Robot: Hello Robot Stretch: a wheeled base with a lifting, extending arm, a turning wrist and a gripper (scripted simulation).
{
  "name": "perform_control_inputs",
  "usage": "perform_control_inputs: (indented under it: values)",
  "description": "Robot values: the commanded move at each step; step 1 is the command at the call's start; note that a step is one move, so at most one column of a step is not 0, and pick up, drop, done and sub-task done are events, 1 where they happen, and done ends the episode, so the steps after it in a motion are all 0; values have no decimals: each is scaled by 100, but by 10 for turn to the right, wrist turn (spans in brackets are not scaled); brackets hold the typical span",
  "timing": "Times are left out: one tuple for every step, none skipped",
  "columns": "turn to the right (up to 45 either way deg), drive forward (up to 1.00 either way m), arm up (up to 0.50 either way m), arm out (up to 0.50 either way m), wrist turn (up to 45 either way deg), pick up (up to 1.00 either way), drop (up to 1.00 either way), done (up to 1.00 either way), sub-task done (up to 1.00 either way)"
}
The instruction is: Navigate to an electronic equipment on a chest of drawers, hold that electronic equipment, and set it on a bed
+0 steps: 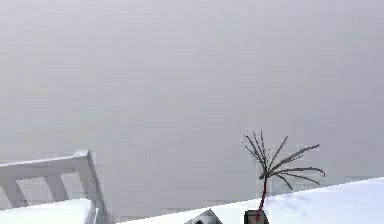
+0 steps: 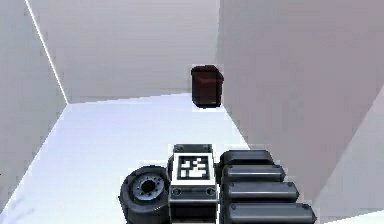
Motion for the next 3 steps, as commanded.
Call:
perform_control_inputs:
  values:
    - [450,0,0,0,0,0,0,0,0]
    - [450,0,0,0,0,0,0,0,0]
    - [330,0,0,0,0,0,0,0,0]
